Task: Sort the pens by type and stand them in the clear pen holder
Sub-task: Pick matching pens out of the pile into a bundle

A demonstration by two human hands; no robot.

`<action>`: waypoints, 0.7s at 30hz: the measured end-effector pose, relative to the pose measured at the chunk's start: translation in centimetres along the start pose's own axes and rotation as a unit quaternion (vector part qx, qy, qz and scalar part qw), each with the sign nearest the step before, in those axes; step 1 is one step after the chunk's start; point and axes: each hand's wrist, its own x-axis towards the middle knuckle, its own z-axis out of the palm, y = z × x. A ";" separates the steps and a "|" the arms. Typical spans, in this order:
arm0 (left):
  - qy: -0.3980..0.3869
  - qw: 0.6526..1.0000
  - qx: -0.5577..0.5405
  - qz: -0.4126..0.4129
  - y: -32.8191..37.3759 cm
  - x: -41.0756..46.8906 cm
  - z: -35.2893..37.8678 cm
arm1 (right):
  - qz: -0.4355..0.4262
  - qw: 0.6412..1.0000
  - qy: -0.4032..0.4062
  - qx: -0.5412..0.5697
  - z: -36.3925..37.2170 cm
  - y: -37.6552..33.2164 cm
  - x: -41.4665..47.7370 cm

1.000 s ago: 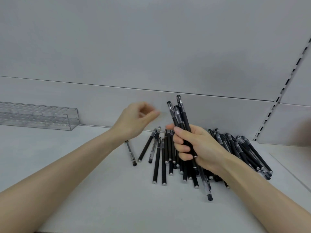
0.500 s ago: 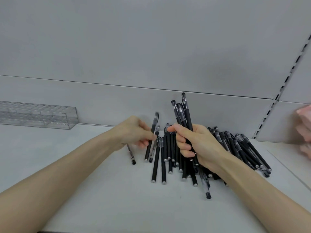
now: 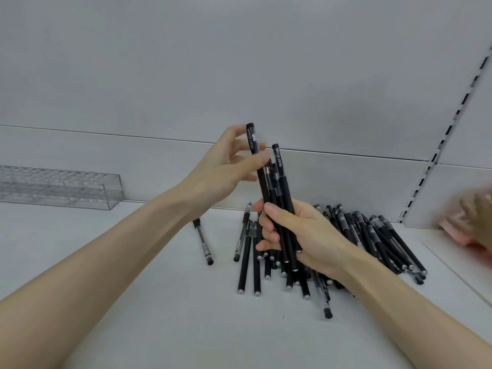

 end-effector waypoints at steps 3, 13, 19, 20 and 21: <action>-0.036 0.998 -0.045 0.041 0.6 -0.2 0.5 | -0.006 0.999 -0.047 0.008 0.4 -0.1 -0.3; -0.084 0.990 -0.022 0.110 2.1 -2.2 1.9 | -0.027 0.993 -0.072 -0.084 0.4 0.0 -2.2; -0.114 0.985 -0.023 0.126 1.5 -3.4 2.4 | -0.048 0.993 -0.021 -0.109 0.9 0.4 -3.0; -0.114 0.985 -0.024 0.125 1.4 -3.5 2.4 | -0.053 0.992 -0.013 -0.118 0.9 0.4 -3.1; -0.110 0.986 -0.019 0.123 1.3 -3.5 2.4 | -0.053 0.991 -0.006 -0.123 0.9 0.5 -3.1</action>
